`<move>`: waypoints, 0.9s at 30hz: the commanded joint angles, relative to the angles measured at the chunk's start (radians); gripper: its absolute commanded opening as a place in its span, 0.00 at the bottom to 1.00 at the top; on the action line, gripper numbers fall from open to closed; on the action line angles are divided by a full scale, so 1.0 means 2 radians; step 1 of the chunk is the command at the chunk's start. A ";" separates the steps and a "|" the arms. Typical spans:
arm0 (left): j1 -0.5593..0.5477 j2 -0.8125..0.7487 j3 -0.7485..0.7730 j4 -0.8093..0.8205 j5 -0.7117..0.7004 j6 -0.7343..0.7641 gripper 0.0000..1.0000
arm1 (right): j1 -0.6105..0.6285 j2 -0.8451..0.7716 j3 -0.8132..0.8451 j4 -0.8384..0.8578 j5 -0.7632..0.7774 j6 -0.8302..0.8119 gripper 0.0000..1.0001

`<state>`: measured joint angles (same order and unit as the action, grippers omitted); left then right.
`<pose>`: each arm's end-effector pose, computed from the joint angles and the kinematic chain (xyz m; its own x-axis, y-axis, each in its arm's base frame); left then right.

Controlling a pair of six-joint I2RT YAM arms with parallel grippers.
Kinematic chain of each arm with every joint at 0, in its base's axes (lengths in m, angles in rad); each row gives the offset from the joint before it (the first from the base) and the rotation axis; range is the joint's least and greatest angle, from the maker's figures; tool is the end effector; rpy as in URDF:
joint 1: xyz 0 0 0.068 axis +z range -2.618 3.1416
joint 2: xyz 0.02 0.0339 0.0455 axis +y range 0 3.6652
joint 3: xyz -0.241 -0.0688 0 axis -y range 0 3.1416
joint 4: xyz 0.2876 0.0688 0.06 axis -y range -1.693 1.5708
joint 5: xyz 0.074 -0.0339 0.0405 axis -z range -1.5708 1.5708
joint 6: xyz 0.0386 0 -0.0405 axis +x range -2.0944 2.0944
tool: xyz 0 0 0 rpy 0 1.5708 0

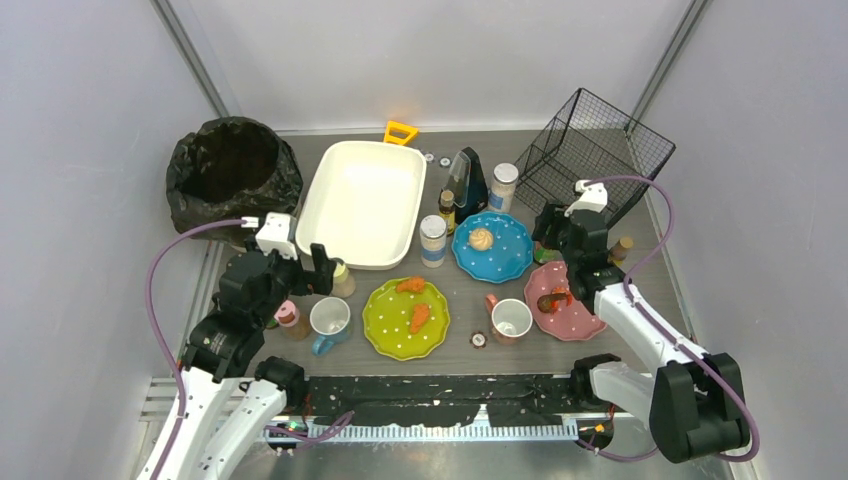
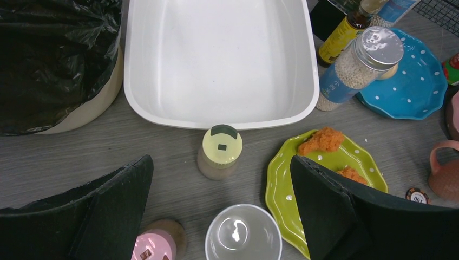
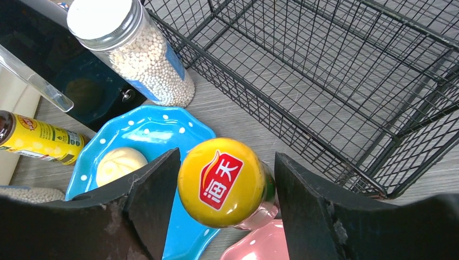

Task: Clear the kitchen counter

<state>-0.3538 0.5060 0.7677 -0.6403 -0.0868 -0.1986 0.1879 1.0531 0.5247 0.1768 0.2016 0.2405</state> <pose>0.1662 -0.0578 0.3211 -0.3931 -0.0643 -0.9172 0.1959 0.9688 -0.1519 0.2808 0.0455 0.1912 -0.3282 0.1751 -0.9282 0.0822 0.9842 0.1566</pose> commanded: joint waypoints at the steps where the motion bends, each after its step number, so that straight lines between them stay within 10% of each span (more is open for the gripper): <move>1: -0.003 -0.007 -0.002 0.020 -0.009 0.006 1.00 | 0.000 0.006 -0.002 0.040 0.013 0.005 0.69; 17: -0.003 -0.018 -0.003 0.015 -0.032 0.008 1.00 | 0.017 -0.074 0.049 -0.036 0.015 -0.020 0.07; 27: -0.003 -0.021 -0.005 0.017 -0.032 0.008 1.00 | 0.020 -0.107 0.204 -0.152 0.018 -0.035 0.05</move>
<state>-0.3542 0.4763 0.7620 -0.6407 -0.1371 -0.1978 0.2218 0.8734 0.7341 -0.1711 0.2253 0.1879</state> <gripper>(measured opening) 0.994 0.497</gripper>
